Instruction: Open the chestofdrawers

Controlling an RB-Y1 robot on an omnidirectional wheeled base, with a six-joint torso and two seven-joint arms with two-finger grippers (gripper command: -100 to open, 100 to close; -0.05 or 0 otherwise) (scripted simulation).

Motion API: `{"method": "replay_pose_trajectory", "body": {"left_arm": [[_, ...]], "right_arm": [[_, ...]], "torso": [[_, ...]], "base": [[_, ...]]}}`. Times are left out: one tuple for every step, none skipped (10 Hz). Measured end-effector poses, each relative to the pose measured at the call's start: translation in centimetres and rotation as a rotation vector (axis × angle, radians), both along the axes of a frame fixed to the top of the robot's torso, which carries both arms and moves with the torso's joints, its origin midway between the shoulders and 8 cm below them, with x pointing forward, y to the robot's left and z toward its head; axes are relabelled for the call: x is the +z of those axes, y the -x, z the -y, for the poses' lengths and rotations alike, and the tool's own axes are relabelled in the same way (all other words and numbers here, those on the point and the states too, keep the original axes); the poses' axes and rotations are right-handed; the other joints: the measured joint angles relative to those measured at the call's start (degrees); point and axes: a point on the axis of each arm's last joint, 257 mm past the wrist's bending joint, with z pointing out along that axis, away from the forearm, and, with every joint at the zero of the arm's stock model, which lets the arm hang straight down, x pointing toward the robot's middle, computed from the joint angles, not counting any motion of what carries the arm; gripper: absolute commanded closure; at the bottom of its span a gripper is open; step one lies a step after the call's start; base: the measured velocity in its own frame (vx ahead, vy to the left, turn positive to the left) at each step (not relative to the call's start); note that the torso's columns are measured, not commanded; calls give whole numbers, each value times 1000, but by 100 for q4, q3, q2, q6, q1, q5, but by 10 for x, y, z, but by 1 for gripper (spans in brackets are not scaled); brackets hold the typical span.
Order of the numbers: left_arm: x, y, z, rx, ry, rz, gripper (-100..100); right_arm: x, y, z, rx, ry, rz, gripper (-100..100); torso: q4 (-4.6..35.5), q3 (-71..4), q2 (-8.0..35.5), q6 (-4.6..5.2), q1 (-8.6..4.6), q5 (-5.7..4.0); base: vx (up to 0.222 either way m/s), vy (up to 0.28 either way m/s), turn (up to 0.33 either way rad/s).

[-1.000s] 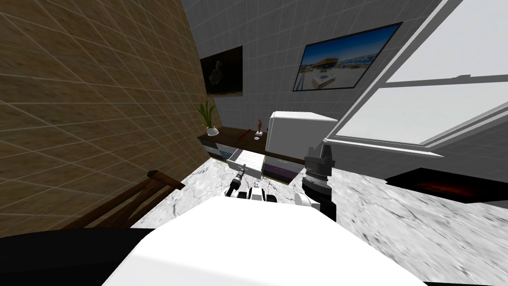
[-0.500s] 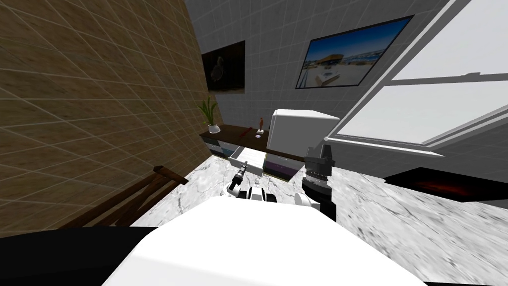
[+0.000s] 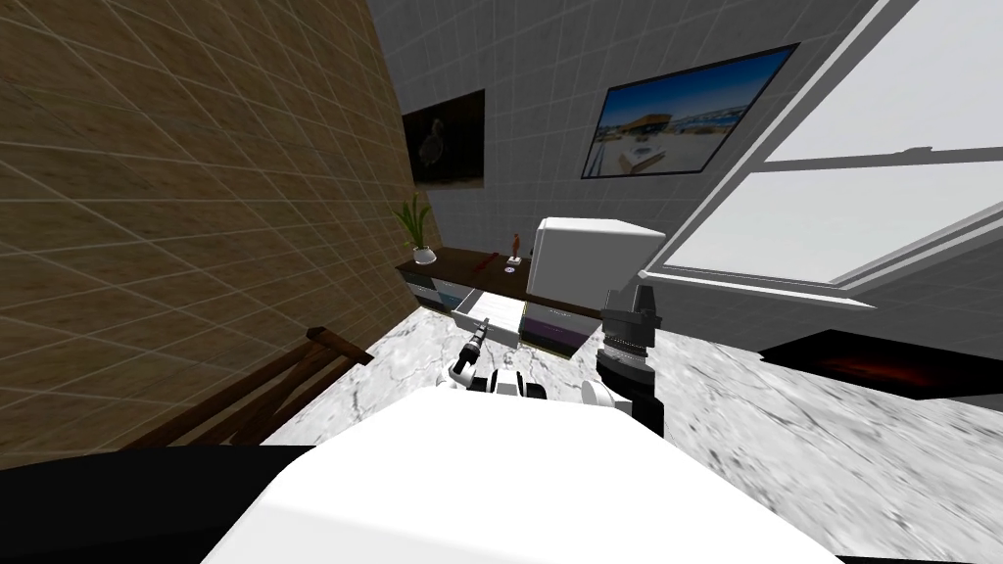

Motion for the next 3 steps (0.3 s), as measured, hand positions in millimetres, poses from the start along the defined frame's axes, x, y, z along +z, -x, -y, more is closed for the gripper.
{"method": "replay_pose_trajectory", "body": {"left_arm": [[-2, 1, 0, 1, -1, -4, 0], [-3, 1, -1, 1, -1, -7, 0], [-3, 2, -1, 2, -1, -8, 0]], "right_arm": [[0, 0, 0, 0, 0, 0, 0], [0, 0, 0, 0, 0, 0, 0], [0, 0, 0, 0, 0, 0, 0]], "torso": [[-6, -4, -7, 0, 3, 2], [-11, -6, -12, 0, 4, 4], [-14, -8, -15, 0, 5, 5]], "base": [[0, 0, 0], [0, 0, 0], [0, 0, 0]]}}
